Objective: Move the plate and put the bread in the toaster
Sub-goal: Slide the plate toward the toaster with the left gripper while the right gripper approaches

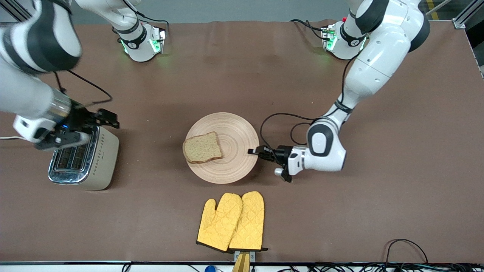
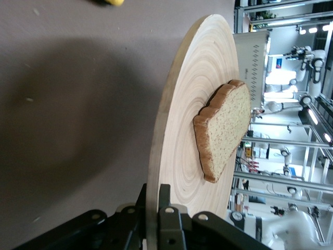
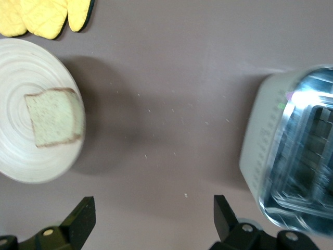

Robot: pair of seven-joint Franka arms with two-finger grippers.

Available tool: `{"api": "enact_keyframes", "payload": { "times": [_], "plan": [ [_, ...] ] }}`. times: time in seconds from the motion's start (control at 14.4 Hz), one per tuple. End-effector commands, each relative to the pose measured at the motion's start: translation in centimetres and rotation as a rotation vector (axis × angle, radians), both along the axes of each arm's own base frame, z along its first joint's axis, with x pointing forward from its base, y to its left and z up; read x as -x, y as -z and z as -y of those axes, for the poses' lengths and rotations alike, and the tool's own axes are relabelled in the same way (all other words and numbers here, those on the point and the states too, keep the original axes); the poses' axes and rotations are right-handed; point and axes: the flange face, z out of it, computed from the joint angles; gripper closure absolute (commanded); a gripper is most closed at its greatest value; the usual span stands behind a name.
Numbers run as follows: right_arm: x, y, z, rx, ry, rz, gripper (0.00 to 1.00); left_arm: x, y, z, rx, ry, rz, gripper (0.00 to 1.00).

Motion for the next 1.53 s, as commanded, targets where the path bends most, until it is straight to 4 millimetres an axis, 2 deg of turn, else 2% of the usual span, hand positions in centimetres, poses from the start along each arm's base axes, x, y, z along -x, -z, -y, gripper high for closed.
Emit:
{"api": "enact_keyframes", "payload": {
  "times": [0.0, 0.14, 0.21, 0.28, 0.42, 0.56, 0.62, 0.76, 0.83, 0.9, 1.04, 1.18, 1.32, 1.46],
  "plan": [
    [-1.3, 3.4, -0.9, -0.035, 0.019, 0.004, 0.00, 0.9, 0.6, 2.0, 0.010, -0.036, -0.016, 1.00],
    [-2.6, 7.5, -1.2, -0.057, 0.043, -0.020, 0.00, 2.6, 3.2, 3.7, -0.033, -0.040, -0.021, 1.00],
    [-2.8, 8.7, -1.7, -0.066, 0.043, -0.035, 0.00, 3.0, 3.6, 4.3, -0.052, -0.048, -0.012, 1.00],
    [-2.9, 10.0, -3.1, -0.064, 0.025, -0.038, 0.00, 3.2, 3.7, 4.6, -0.062, -0.053, -0.008, 1.00],
    [-3.3, 13.0, -3.8, -0.056, 0.025, -0.031, 0.00, 3.9, 4.6, 5.1, -0.072, -0.050, -0.018, 1.00],
    [-2.7, 15.3, -6.0, -0.050, 0.005, -0.012, 0.00, 4.0, 4.6, 5.3, -0.060, -0.067, -0.031, 0.98],
    [-2.4, 16.5, -6.7, -0.046, -0.003, -0.010, 0.00, 3.9, 4.7, 5.1, -0.061, -0.074, -0.036, 0.80],
    [-2.1, 18.8, -7.1, -0.039, -0.002, -0.011, 0.00, 3.1, 3.8, 4.5, -0.058, -0.091, -0.036, 0.02],
    [-1.8, 19.7, -7.6, -0.039, -0.004, -0.009, 0.00, 2.4, 3.0, 3.8, -0.055, -0.119, -0.049, 0.00],
    [-1.2, 20.6, -8.0, -0.035, -0.011, -0.019, 0.00, 1.0, 1.8, 2.3, -0.056, -0.181, -0.104, 0.00],
    [0.4, 22.7, -9.3, -0.025, -0.028, -0.030, 0.00, -1.2, -2.6, 0.7, -0.077, -0.270, -0.199, 0.00],
    [1.4, 24.4, -8.9, -0.017, -0.015, -0.004, 0.00, -4.2, -7.0, -3.0, -0.126, -0.349, -0.233, 0.00],
    [2.1, 24.9, -9.8, -0.019, -0.030, -0.019, 0.00, -6.1, -11.5, -5.8, -0.212, -0.413, -0.271, 0.00],
    [4.0, 26.2, -10.0, -0.027, -0.021, -0.073, 0.00, -7.2, -15.4, -7.7, -0.311, -0.452, -0.245, 0.00]
  ]
}}
